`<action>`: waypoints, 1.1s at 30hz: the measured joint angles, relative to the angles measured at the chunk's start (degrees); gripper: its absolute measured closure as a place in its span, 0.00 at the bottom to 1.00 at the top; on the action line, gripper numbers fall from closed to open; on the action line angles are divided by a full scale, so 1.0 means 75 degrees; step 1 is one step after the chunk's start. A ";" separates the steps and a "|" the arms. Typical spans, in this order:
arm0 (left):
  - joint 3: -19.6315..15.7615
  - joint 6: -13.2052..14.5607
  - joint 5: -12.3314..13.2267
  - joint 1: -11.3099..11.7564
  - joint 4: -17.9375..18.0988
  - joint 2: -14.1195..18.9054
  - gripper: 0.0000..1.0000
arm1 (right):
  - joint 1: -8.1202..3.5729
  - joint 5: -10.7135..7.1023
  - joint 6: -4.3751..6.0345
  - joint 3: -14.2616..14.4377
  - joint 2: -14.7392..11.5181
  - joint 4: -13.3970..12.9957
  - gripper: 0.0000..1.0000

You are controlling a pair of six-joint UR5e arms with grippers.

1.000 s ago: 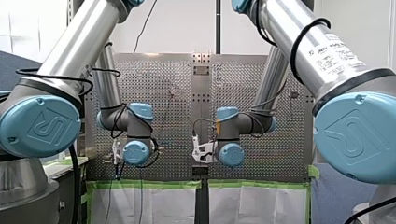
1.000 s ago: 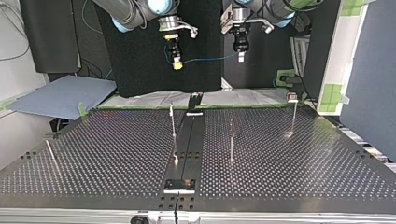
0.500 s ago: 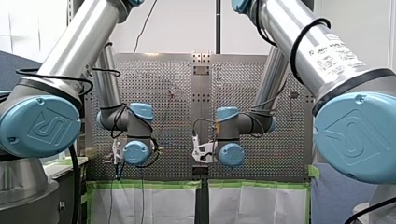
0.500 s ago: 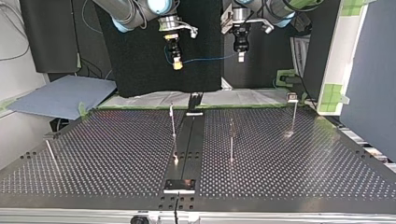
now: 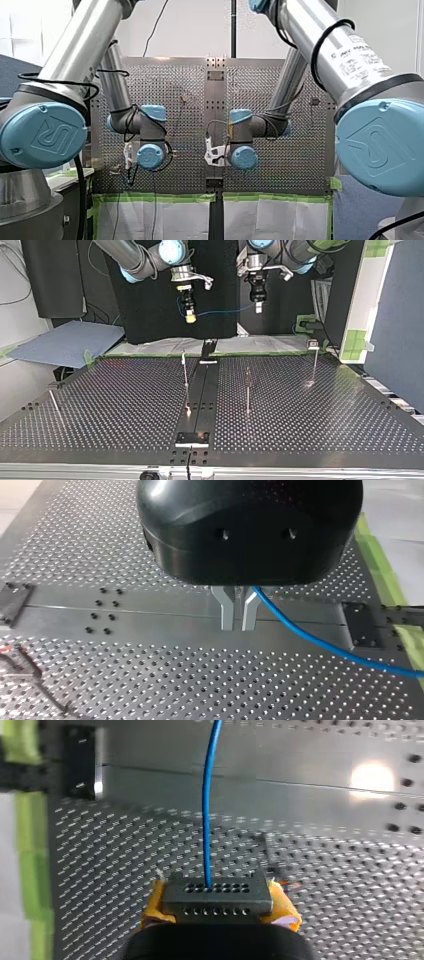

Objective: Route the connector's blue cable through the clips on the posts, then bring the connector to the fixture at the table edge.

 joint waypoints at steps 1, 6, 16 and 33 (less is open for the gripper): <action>0.0004 -0.0017 -0.0008 0.0012 -0.0056 0.0059 0.89 | -0.0007 -0.0004 0.0029 -0.0080 -0.0076 0.0080 1.00; 0.0032 -0.0037 -0.0222 0.0084 -0.0345 0.0411 0.89 | -0.0068 -0.0013 0.0071 -0.0377 -0.0370 0.0378 1.00; 0.0467 0.0040 -0.0443 0.0179 -0.0906 0.0910 0.89 | -0.0234 -0.0357 0.0101 -0.0944 -0.1110 0.1119 1.00; 0.1422 0.0162 -0.0895 0.0461 -0.2019 0.1750 0.87 | -0.0514 -0.0766 0.0117 -0.1512 -0.1695 0.1779 1.00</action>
